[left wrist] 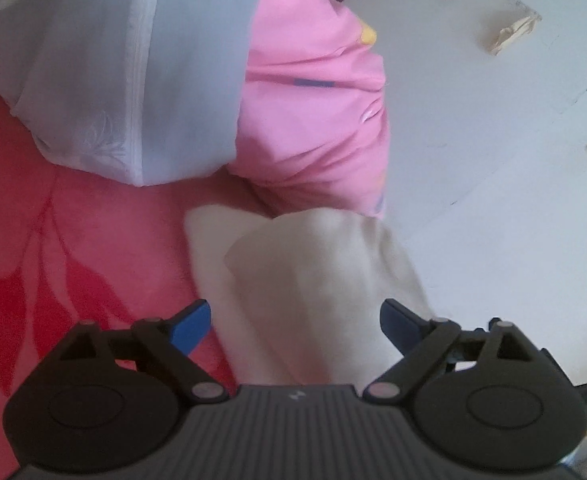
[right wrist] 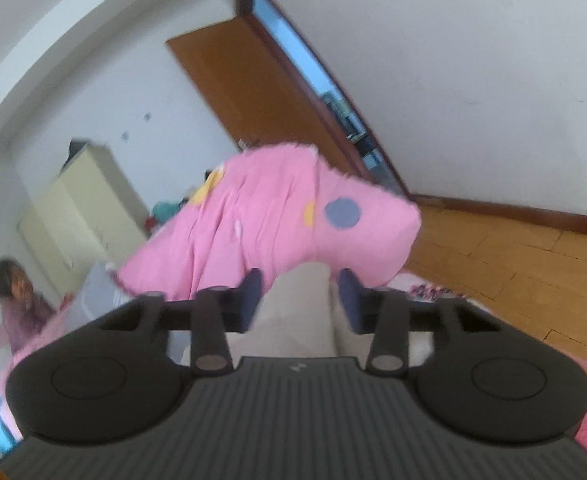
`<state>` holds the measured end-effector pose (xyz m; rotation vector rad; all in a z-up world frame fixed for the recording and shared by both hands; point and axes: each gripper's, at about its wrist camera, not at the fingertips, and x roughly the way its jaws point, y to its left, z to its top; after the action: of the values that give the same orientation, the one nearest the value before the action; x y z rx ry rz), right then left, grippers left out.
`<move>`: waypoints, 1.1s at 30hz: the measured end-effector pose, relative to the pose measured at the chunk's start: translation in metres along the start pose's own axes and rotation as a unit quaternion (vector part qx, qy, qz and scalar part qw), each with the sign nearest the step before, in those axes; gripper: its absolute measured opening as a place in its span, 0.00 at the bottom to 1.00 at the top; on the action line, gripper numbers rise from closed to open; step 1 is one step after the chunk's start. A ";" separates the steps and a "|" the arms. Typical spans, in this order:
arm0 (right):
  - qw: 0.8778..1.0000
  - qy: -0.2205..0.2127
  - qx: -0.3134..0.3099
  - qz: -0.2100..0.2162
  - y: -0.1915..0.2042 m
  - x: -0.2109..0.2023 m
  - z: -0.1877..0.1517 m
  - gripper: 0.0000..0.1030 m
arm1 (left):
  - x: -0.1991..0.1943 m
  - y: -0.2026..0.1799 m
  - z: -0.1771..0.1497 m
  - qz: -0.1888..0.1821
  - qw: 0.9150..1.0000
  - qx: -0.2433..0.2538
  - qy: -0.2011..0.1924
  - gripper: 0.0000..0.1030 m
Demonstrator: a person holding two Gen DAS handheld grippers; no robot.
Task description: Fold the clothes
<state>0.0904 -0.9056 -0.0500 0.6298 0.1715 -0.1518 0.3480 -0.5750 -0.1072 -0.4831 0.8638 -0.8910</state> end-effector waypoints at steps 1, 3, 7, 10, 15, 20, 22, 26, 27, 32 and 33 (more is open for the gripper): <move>1.000 0.019 -0.003 -0.024 -0.002 0.010 -0.007 0.28 | 0.000 0.000 -0.003 0.004 1.000 0.007 0.000 0.89; 0.995 0.061 -0.009 -0.079 -0.008 0.032 -0.022 0.24 | -0.001 0.001 -0.005 0.002 1.000 0.006 -0.002 0.89; 0.994 0.041 0.018 -0.101 -0.007 0.026 -0.027 0.26 | -0.002 0.003 -0.002 -0.005 1.000 0.008 -0.006 0.89; 0.995 0.050 -0.041 -0.075 0.031 -0.001 -0.035 0.33 | 0.003 0.000 0.007 -0.012 1.000 0.014 -0.004 0.89; 0.957 0.091 -0.273 -0.038 0.119 -0.049 -0.090 0.78 | 0.012 0.005 0.018 -0.032 0.999 -0.012 0.009 0.89; 0.841 0.091 -0.518 -0.124 0.164 -0.065 -0.170 0.81 | 0.029 0.003 0.026 -0.029 0.999 -0.010 0.019 0.87; 0.800 0.101 -0.574 -0.142 0.168 -0.056 -0.188 0.80 | 0.034 -0.002 0.026 -0.027 0.999 0.004 0.022 0.83; 0.737 0.115 -0.641 -0.183 0.167 -0.033 -0.206 0.77 | 0.046 -0.013 0.025 -0.014 0.999 0.031 0.019 0.77; 0.730 0.119 -0.645 -0.190 0.164 -0.030 -0.207 0.70 | 0.048 -0.013 0.025 -0.013 0.999 0.034 0.017 0.72; 0.740 0.115 -0.635 -0.188 0.165 -0.026 -0.198 0.54 | 0.054 -0.021 0.032 -0.008 0.999 0.047 0.001 0.61; 0.744 0.111 -0.632 -0.185 0.167 -0.027 -0.195 0.52 | 0.055 -0.024 0.036 -0.005 0.999 0.047 -0.004 0.59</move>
<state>0.0744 -0.6537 -0.1039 -0.7805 0.5684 -0.2981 0.3847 -0.6327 -0.0946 -0.4104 0.8090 -0.9339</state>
